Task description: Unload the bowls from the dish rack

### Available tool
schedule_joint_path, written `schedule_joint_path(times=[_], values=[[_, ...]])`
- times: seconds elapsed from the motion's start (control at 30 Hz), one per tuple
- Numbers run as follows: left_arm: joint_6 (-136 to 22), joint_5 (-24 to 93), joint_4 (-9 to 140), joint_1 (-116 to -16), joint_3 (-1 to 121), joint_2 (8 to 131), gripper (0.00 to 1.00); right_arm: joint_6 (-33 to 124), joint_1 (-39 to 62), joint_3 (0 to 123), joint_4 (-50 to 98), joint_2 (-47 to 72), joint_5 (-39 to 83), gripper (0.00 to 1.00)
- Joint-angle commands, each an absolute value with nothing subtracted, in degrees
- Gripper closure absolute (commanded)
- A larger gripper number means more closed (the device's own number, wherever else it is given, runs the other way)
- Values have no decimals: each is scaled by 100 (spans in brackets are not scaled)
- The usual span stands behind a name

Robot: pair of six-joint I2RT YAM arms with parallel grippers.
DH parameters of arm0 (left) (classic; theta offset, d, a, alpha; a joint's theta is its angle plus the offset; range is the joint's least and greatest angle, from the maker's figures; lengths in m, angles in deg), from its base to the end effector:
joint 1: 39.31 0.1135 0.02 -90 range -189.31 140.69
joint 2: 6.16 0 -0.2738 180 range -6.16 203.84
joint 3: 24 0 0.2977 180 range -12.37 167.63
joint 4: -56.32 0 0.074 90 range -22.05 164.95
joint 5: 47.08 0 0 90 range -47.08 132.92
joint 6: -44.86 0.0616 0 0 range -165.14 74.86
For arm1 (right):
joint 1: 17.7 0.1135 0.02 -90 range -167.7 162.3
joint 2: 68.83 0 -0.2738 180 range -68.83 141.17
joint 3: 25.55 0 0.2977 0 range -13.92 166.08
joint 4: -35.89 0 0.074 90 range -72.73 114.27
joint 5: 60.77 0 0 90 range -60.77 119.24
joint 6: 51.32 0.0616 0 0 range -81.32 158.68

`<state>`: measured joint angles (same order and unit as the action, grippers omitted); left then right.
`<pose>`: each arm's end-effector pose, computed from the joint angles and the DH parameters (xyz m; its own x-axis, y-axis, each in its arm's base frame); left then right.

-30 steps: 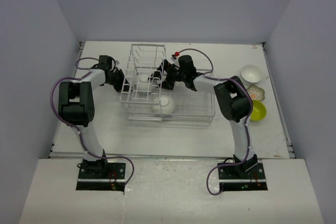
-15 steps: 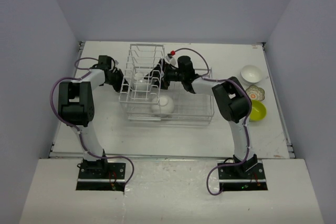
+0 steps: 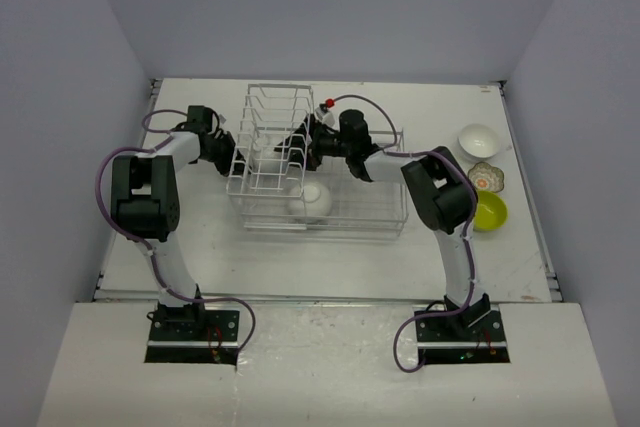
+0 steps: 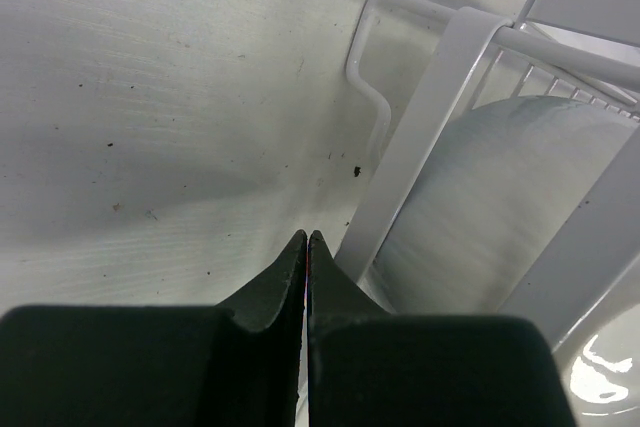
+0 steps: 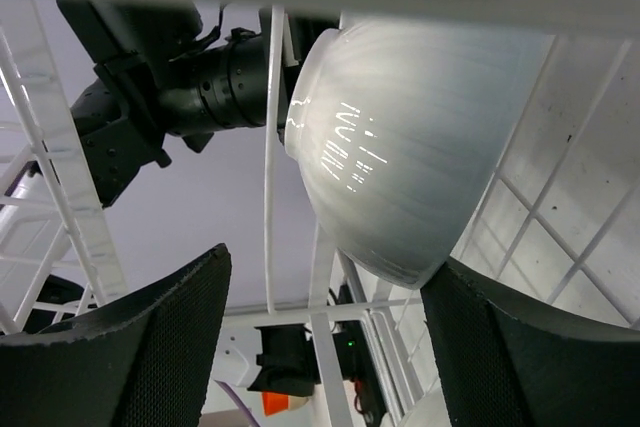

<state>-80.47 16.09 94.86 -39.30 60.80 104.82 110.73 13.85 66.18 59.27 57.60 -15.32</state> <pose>0.4403 -0.0277 0.1212 -0.8491 -0.5162 -0.1124 -0.3658 0.7279 -0.5799 0.4401 0.3209 0.1412 -0.9640 0.2037 -0.1712 -0.1364 0.1739 0.9753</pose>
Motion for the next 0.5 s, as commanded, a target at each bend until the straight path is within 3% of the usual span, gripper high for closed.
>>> schedule_joint_path(times=[0.0, 0.2, 0.47], values=[[-8056, 1286, 9379, -3958, 6137, 10449, 100, 11575, 1429, 6597, 6820, 5931, -1471, 26], [-8073, 1304, 9335, -3958, 6120, 10476, 100, 12112, 1429, 6633, 7348, 6212, -1138, 27], [-8108, 1295, 9335, -3958, 6199, 10520, 100, 12604, 1464, 6580, 7638, 6310, -558, 41]])
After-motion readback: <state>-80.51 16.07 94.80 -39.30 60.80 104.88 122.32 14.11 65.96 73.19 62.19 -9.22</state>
